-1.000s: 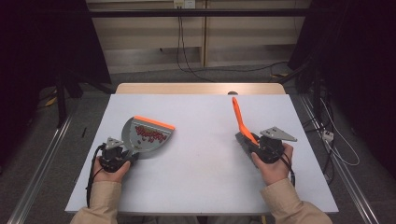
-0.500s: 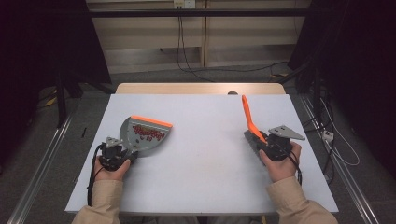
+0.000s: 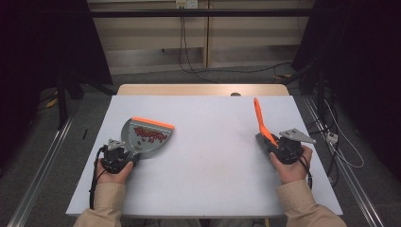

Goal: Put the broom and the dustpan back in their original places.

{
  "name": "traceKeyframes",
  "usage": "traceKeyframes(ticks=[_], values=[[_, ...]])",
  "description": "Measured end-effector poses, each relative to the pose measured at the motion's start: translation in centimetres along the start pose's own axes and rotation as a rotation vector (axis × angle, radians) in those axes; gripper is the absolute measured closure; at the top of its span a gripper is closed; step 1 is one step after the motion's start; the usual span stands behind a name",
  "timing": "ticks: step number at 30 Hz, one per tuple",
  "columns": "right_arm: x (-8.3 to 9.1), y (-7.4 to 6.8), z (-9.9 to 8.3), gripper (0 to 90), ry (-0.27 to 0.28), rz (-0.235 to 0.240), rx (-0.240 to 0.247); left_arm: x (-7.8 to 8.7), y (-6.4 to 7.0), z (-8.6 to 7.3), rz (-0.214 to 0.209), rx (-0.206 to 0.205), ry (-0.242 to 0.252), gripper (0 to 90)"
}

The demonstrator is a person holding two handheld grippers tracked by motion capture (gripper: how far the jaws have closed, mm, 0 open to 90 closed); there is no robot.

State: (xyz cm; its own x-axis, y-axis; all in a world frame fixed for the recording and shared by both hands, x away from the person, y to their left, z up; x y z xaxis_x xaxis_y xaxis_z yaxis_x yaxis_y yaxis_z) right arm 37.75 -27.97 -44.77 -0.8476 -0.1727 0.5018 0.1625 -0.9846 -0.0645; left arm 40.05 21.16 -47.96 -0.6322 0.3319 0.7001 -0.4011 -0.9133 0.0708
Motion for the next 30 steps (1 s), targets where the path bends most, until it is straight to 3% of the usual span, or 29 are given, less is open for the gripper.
traceKeyframes(ticks=[4, 18, 24, 30], values=[[0.0, 0.8, 0.0, 71.1, 0.010, -0.016, -0.018, 0.0, 0.0, 0.0, -0.005, 0.000, 0.001, 62.6], [-0.1, 2.5, -0.8, 71.0, -0.007, -0.105, 0.029, 0.2, 0.1, 0.0, -0.015, 0.009, 0.021, 61.8], [-0.1, 1.5, -1.0, 70.4, -0.007, -0.098, 0.027, 0.5, 0.9, -0.2, -0.044, 0.002, 0.029, 57.8], [-0.3, 0.1, -1.2, 68.0, -0.004, -0.055, -0.001, 0.6, 2.1, -0.4, -0.087, 0.003, 0.032, 50.0]])
Point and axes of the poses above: each handheld gripper's, and its own axes: x roughly backward along the jaws, z roughly out of its top, y roughly to its right, the point moved 5 cm from there along -x, roughly forward along the jaws, and after that the axes turned 2 degrees about -x, right-handed, at the moved point
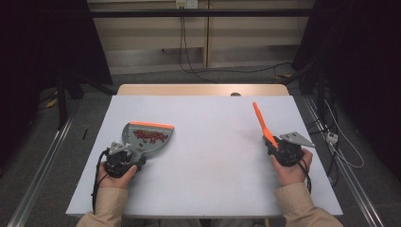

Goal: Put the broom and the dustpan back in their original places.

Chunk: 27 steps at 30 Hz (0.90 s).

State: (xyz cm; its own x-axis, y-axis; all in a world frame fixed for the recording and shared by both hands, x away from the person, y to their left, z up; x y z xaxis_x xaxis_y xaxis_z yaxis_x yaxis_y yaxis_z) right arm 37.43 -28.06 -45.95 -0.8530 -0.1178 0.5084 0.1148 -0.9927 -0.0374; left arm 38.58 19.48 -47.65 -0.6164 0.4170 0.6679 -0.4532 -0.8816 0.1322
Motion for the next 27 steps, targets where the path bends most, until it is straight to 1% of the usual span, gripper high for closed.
traceKeyframes(ticks=[2, 3, 5, 6, 7, 8, 9, 10, 11, 12, 13, 14, 16, 18, 20, 21, 23, 25, 27], values=[[-0.1, -0.5, -0.1, 67.1, -0.004, 0.010, -0.001, 0.1, 0.4, 0.0, -0.014, -0.006, 0.007, 47.9], [-0.1, -0.9, -0.1, 66.5, -0.008, 0.015, 0.000, 0.1, 0.7, 0.0, -0.027, -0.010, 0.009, 48.4], [-0.2, -1.5, -0.3, 64.6, -0.012, 0.040, -0.003, 0.2, 1.2, 0.0, -0.045, -0.016, 0.014, 47.8], [-0.3, -1.8, -0.4, 63.3, -0.017, 0.061, -0.016, 0.2, 1.5, 0.0, -0.057, -0.019, 0.017, 45.8], [-0.2, -2.1, -0.4, 62.9, -0.013, 0.097, -0.032, 0.3, 1.7, 0.0, -0.067, -0.010, 0.023, 42.4], [-0.1, -2.5, -0.2, 60.1, 0.005, 0.138, -0.061, 0.5, 1.8, -0.1, -0.077, -0.009, 0.030, 38.6], [0.1, -2.7, 0.0, 56.7, 0.021, 0.161, -0.079, 0.7, 1.9, -0.1, -0.083, -0.008, 0.043, 35.6], [0.3, -2.9, 0.1, 54.0, 0.028, 0.171, -0.085, 0.9, 1.9, -0.1, -0.097, -0.013, 0.054, 34.7], [0.4, -3.0, 0.2, 51.8, 0.034, 0.184, -0.086, 1.0, 2.0, 0.0, -0.115, -0.017, 0.083, 31.2], [0.5, -3.1, 0.2, 50.4, 0.036, 0.197, -0.081, 1.2, 2.1, 0.0, -0.121, -0.026, 0.098, 28.2], [0.6, -3.2, 0.0, 48.9, 0.031, 0.210, -0.074, 1.4, 2.1, 0.0, -0.123, -0.040, 0.104, 27.0], [0.6, -3.2, -0.1, 47.1, 0.023, 0.222, -0.079, 1.4, 2.1, 0.0, -0.126, -0.045, 0.108, 24.2], [0.6, -3.1, -0.5, 43.1, 0.012, 0.246, -0.074, 1.5, 1.9, 0.1, -0.123, -0.065, 0.124, 20.6], [0.6, -3.0, -0.8, 39.7, 0.007, 0.269, -0.073, 1.6, 1.8, 0.3, -0.139, -0.070, 0.147, 18.6], [0.8, -3.0, -1.0, 35.6, 0.010, 0.293, -0.061, 1.9, 1.8, 0.5, -0.167, -0.076, 0.172, 17.5], [1.0, -2.9, -1.0, 33.4, 0.019, 0.304, -0.053, 1.9, 1.7, 0.6, -0.170, -0.089, 0.174, 16.8], [1.3, -2.9, -1.1, 31.0, 0.027, 0.325, -0.043, 2.0, 1.6, 0.6, -0.178, -0.101, 0.180, 15.9], [1.5, -2.9, -1.3, 29.1, 0.030, 0.339, -0.031, 2.1, 1.6, 0.5, -0.193, -0.107, 0.181, 13.8], [1.7, -2.9, -1.6, 26.7, 0.031, 0.349, -0.011, 2.1, 1.6, 0.6, -0.209, -0.123, 0.184, 13.2]])
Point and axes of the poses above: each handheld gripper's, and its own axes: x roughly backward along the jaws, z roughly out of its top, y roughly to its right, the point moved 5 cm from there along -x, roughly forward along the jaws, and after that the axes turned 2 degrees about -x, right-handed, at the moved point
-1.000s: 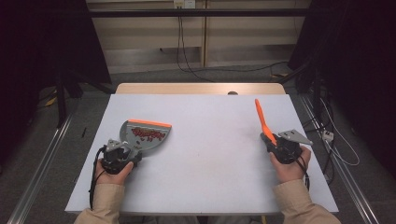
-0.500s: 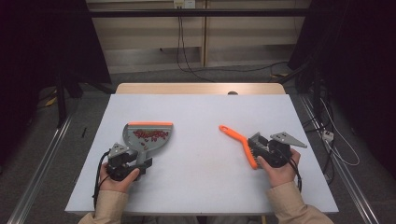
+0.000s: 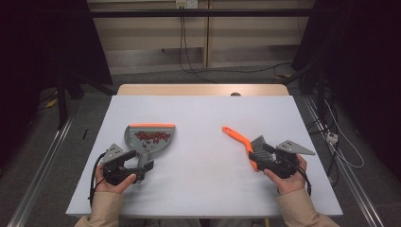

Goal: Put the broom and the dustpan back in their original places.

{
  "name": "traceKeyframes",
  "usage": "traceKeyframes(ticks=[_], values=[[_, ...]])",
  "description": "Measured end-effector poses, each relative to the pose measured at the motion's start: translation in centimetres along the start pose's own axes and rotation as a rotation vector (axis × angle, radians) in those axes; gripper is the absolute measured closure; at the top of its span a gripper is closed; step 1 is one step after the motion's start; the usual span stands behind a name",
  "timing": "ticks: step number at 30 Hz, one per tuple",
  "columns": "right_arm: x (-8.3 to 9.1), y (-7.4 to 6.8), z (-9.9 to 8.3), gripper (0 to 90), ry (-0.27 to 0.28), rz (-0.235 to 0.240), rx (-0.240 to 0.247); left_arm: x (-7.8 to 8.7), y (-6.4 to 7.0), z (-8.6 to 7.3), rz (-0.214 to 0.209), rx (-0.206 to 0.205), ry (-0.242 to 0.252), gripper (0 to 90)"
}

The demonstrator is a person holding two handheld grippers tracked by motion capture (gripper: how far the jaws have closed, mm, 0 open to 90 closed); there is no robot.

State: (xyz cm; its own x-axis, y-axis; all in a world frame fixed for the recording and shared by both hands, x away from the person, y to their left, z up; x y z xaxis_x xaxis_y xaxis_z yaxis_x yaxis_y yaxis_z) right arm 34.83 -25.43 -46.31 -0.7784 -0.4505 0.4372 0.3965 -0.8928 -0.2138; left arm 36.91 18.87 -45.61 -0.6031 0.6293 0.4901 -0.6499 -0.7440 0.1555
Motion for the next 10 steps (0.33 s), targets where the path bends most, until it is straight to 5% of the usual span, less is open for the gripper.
traceKeyframes(ticks=[10], values=[[0.89, -0.34, -0.70, 19.6, 0.000, 0.039, 0.040, 0.14, -0.45, -0.02, -0.012, 0.010, 0.003, 10.2]])
Point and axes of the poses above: each handheld gripper's, and its own axes: x roughly backward along the jaws, z roughly out of its top, y roughly to its right, the point moved 5 cm from there along -x, roughly forward along the jaws, and after that the axes turned 2 degrees about -x, right-handed, at the moved point
